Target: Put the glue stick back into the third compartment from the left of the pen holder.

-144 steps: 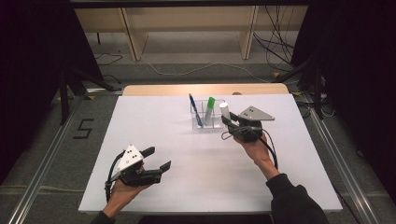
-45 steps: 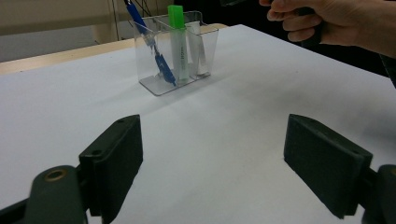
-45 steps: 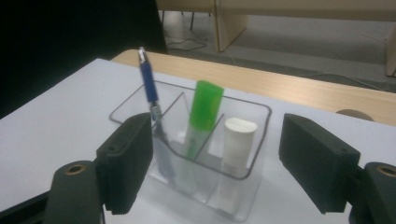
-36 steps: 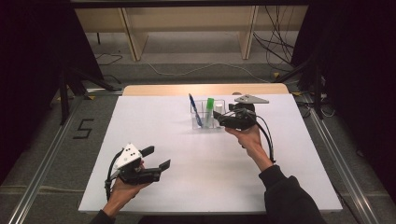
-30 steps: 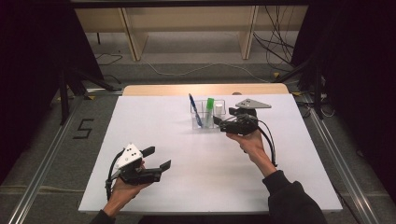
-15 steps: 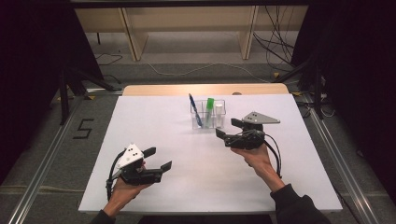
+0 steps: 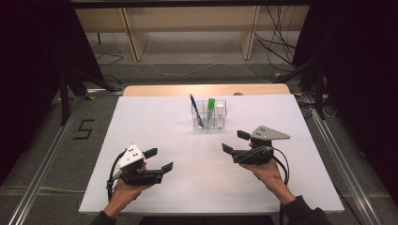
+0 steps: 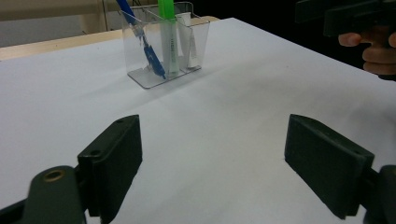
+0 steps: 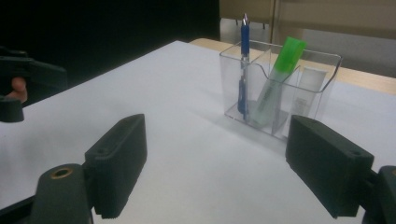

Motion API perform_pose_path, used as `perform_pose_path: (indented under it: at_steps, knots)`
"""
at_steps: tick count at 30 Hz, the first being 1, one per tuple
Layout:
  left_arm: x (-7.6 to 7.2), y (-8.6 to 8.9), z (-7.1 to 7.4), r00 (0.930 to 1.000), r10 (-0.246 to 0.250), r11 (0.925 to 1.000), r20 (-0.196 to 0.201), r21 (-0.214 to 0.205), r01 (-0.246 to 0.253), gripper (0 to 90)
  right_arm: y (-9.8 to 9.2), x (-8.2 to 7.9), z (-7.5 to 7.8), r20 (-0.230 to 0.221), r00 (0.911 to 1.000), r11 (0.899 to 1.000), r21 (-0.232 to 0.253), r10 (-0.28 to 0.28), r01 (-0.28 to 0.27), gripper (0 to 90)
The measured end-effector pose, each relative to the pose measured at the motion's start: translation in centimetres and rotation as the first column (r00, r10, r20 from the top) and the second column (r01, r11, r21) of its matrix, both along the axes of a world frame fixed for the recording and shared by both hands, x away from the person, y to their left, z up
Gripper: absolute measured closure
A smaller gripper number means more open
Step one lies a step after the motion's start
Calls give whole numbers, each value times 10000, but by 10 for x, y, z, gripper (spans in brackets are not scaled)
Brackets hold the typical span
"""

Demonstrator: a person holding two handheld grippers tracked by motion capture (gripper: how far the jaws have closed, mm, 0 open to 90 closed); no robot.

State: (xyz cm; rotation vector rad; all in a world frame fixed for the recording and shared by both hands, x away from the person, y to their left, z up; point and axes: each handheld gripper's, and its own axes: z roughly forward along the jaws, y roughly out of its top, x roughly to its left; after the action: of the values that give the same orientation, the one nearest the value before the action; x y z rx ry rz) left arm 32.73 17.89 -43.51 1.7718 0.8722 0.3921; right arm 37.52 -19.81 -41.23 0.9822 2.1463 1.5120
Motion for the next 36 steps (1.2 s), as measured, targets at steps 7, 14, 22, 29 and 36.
perform_pose_path:
  at_steps: [7,14,22,29,36]
  knots:
    - [0,0,0,10000,-57,10000,9,-73,57,184,-10,-16,-3,157,9998,9999,121,78,-80,212]
    - [-1,0,0,9999,-100,9999,30,-122,101,183,-19,-27,-6,230,9997,9999,145,1,-5,210]
    - [-1,-1,0,9998,-177,9996,2,-200,177,179,-26,-36,-11,187,9998,9999,155,-60,57,189]
    - [-2,-1,1,9997,-231,9996,20,-168,231,176,-33,-46,-14,362,9991,9996,193,-228,221,188]
    - [-3,-2,1,9995,-311,9991,30,-291,311,172,-39,-55,-19,314,9989,9993,166,-339,334,187]
